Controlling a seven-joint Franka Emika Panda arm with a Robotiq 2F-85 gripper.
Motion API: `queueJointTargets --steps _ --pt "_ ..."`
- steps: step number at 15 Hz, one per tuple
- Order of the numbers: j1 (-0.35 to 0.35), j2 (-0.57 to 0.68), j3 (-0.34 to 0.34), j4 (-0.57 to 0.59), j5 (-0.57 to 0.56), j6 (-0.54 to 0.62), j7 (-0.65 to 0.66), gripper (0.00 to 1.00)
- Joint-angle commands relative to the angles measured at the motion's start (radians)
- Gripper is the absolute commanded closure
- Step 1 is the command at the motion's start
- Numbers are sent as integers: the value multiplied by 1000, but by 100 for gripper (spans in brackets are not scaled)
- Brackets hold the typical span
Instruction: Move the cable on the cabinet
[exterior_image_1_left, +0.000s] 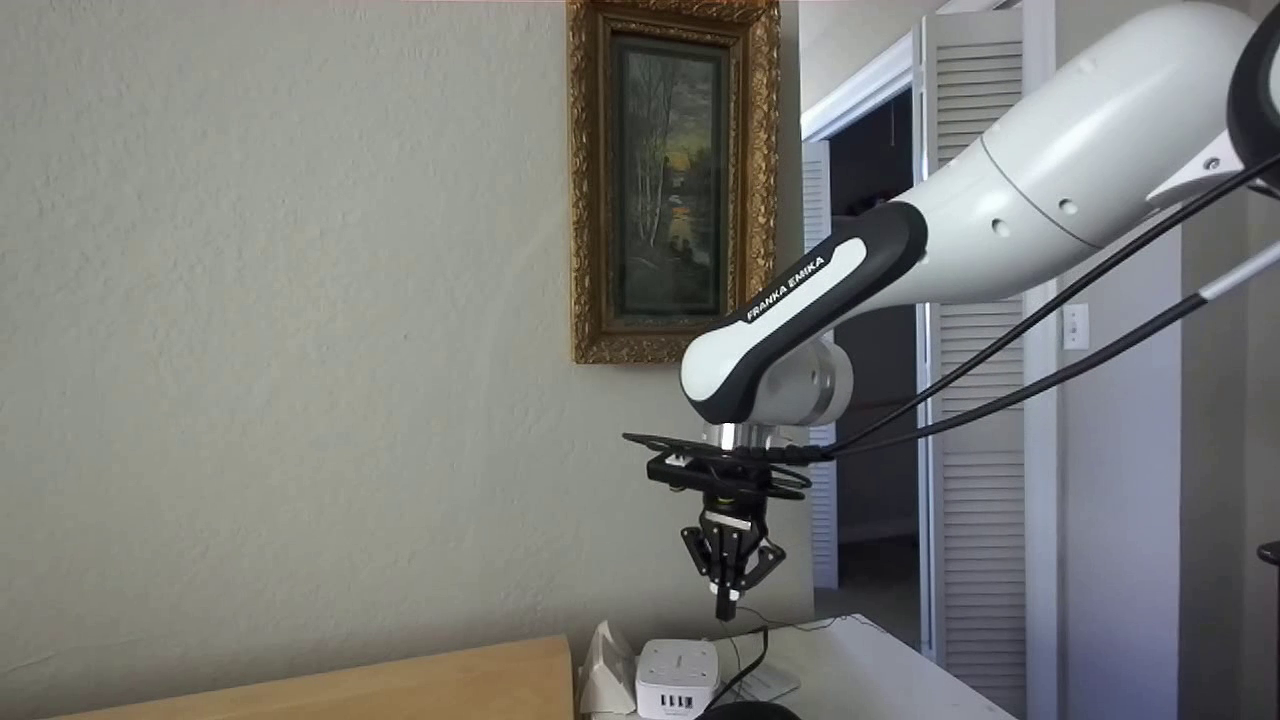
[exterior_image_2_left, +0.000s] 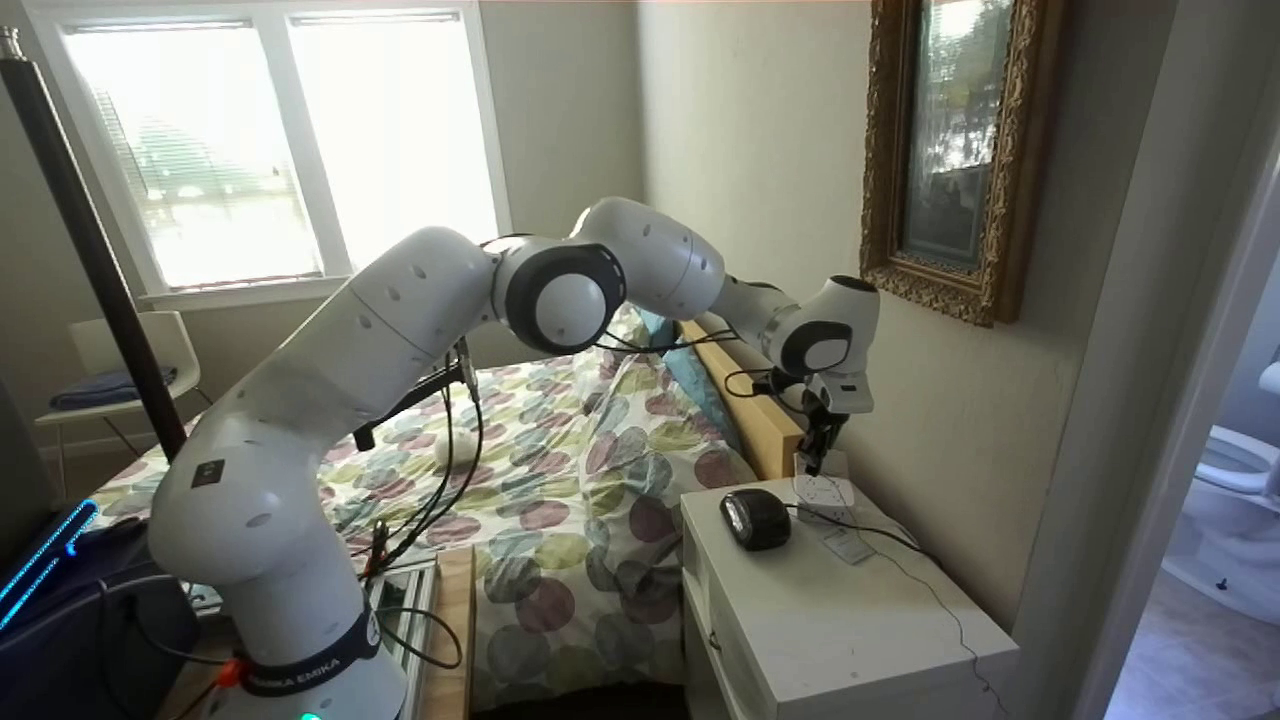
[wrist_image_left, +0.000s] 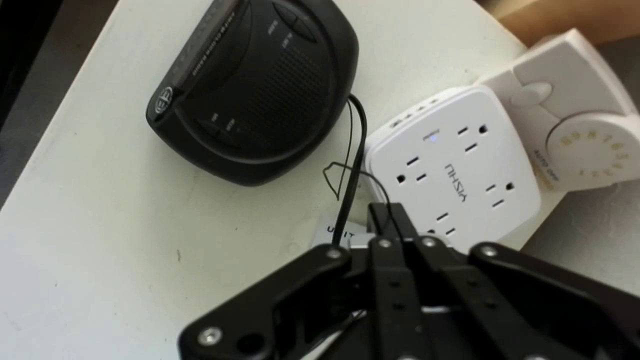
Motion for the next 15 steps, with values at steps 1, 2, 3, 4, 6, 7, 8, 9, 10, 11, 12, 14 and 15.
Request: queueJointTargets --steps 1,2,3,4,6,7,8,9,10,11,12,14,15 --pt "-32 -98 76 -148 31 26 -180 100" --pt "-38 -105 92 -159 39 16 -232 100" --pt "-42 -111 107 -172 46 21 -288 100" --pt "-46 -113 118 -179 50 20 -340 100" --pt "-49 -117 138 -196 58 33 -440 100" --pt "-50 -116 148 -201 62 39 -494 100" --pt "-50 -112 156 -199 68 39 -543 100" --pt "-49 -107 164 -197 76 42 -594 100" --pt "-47 -102 170 -196 82 42 -643 100" --pt "-46 -98 177 -189 92 30 -685 100" --pt "-44 -94 185 -185 104 22 -729 100" --pt "-45 -86 203 -181 114 11 -817 100" --pt "-41 -79 207 -179 107 28 -865 100"
